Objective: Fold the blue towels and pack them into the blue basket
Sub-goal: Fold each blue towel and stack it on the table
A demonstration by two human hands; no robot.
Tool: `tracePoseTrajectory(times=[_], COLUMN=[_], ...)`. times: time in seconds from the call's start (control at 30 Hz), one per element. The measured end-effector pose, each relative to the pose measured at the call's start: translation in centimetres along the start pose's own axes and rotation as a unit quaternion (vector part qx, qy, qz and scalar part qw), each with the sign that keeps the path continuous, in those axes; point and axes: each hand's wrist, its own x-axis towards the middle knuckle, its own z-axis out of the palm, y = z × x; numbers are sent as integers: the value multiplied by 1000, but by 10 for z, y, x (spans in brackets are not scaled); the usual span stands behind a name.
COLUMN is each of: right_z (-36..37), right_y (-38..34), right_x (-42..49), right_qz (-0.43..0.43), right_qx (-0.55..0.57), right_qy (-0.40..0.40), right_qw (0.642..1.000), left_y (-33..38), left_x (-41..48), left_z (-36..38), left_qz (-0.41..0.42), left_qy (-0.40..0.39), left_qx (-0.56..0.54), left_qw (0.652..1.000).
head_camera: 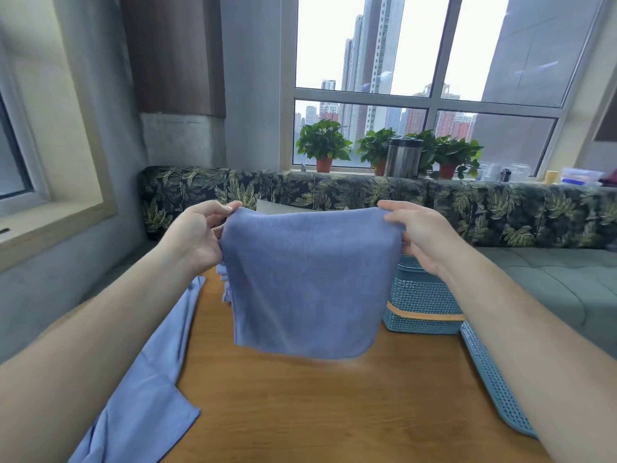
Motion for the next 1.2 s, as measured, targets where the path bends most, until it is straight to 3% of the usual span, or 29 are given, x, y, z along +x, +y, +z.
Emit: tracePoseTrajectory(times=[0.2,0.43,0.63,0.73,0.83,0.93,1.07,1.2], right_z=[-1,-5,-13,-11,-9,-6,2,11], right_y=[6,-5,-33,-39,-33,-21,-7,-6], right_x=[7,-9,-37,-42,-35,-23,-2,8], right_qz=[-29,-27,-88,-123,-148,-153,-134,-116], right_qx=[-4,-16,-65,-121,-222,-316,-319,-238], right_qy=[42,3,-30,-37,-9,3,18,30], right_qw=[999,1000,994,984,964,936,938,964], left_y=[3,6,10,14,13,7,3,10], left_x=[8,-5,-18,-22,-11,12,41,57], left_z=[2,-5,-22,-20,-16,-19,-19,-11], left_qz=[83,103,197,245,286,271,256,280], left_qy=[12,1,22,28,71,89,92,105], left_qx=[-10,15,106,176,303,402,457,447], left_qw=[996,995,974,953,906,870,847,843])
